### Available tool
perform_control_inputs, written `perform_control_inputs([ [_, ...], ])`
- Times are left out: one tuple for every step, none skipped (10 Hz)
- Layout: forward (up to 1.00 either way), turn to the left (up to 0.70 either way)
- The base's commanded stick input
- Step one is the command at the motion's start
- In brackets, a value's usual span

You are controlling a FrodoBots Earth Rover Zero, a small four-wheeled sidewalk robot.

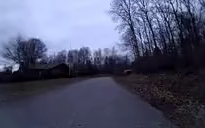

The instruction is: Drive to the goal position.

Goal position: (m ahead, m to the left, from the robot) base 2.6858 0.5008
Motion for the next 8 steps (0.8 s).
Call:
perform_control_inputs([
  [0.7,0.0],
  [0.7,0.0],
  [0.7,0.0],
  [0.7,0.0],
  [0.7,0.0],
  [0.7,0.0],
  [0.7,0.0],
  [0.7,0.0],
])
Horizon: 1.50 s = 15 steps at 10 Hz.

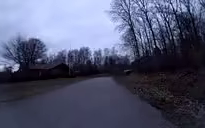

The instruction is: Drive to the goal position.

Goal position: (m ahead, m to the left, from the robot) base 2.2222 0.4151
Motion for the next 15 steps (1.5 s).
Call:
perform_control_inputs([
  [0.7,0.0],
  [0.7,0.0],
  [0.7,0.0],
  [0.7,0.0],
  [0.7,0.0],
  [0.7,0.0],
  [0.7,0.0],
  [0.7,0.0],
  [0.7,0.0],
  [0.7,0.0],
  [0.7,0.0],
  [0.7,0.0],
  [0.7,0.0],
  [0.7,0.0],
  [0.7,0.0],
])
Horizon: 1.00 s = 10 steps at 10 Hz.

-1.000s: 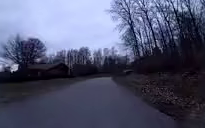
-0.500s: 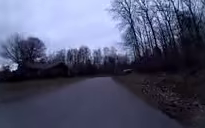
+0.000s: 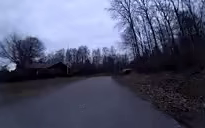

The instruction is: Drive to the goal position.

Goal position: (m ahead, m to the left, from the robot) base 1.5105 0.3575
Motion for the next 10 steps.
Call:
perform_control_inputs([
  [0.7,0.0],
  [0.7,0.0],
  [0.7,0.0],
  [0.7,0.0],
  [0.7,0.0],
  [0.7,0.0],
  [0.7,0.0],
  [0.7,0.0],
  [0.7,0.0],
  [0.7,0.0],
])
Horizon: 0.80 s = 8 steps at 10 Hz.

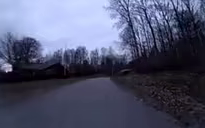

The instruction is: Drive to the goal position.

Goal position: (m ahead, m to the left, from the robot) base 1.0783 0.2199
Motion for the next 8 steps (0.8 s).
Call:
perform_control_inputs([
  [0.7,0.0],
  [0.7,0.0],
  [0.7,0.0],
  [0.7,0.0],
  [0.7,0.0],
  [0.7,0.0],
  [0.7,0.0],
  [0.7,0.0],
])
